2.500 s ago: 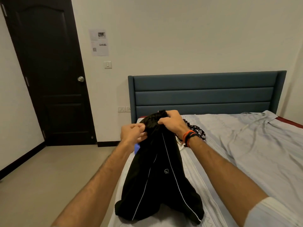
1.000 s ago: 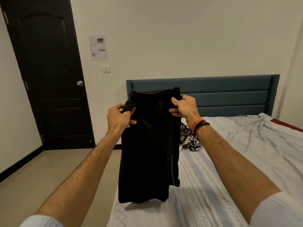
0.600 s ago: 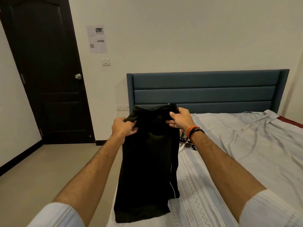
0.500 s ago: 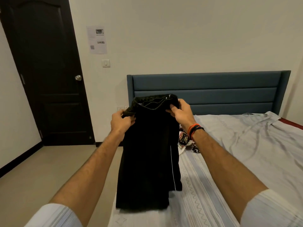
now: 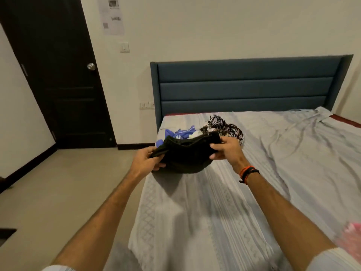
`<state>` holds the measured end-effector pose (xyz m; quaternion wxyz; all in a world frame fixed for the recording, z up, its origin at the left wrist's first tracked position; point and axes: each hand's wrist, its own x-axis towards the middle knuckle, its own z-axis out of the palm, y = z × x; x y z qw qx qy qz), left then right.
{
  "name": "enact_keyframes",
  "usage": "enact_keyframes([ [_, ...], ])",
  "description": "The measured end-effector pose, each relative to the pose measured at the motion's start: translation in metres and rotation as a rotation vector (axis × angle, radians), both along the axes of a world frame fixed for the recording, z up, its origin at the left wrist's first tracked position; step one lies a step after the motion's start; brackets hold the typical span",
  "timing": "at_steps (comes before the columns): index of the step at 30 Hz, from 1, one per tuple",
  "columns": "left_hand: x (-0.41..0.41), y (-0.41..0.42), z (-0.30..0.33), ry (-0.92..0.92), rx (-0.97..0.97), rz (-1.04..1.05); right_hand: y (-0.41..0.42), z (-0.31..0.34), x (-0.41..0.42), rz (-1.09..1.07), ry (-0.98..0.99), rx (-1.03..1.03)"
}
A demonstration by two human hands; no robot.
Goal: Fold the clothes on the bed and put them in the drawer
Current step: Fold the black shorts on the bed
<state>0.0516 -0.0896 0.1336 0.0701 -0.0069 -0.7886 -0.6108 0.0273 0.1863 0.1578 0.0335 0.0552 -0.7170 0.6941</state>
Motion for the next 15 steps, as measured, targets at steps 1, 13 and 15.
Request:
enact_keyframes([
  [1, 0.005, -0.001, -0.013, -0.047, -0.036, -0.013, 0.004, -0.012, 0.004, -0.003, -0.037, 0.056],
  [13, 0.069, 0.002, -0.117, -0.349, -0.126, -0.038, 0.012, -0.116, 0.052, 0.005, -0.253, 0.296],
  [15, 0.066, 0.002, -0.121, -0.354, -0.108, -0.011, 0.011, -0.121, 0.048, 0.003, -0.257, 0.300],
])
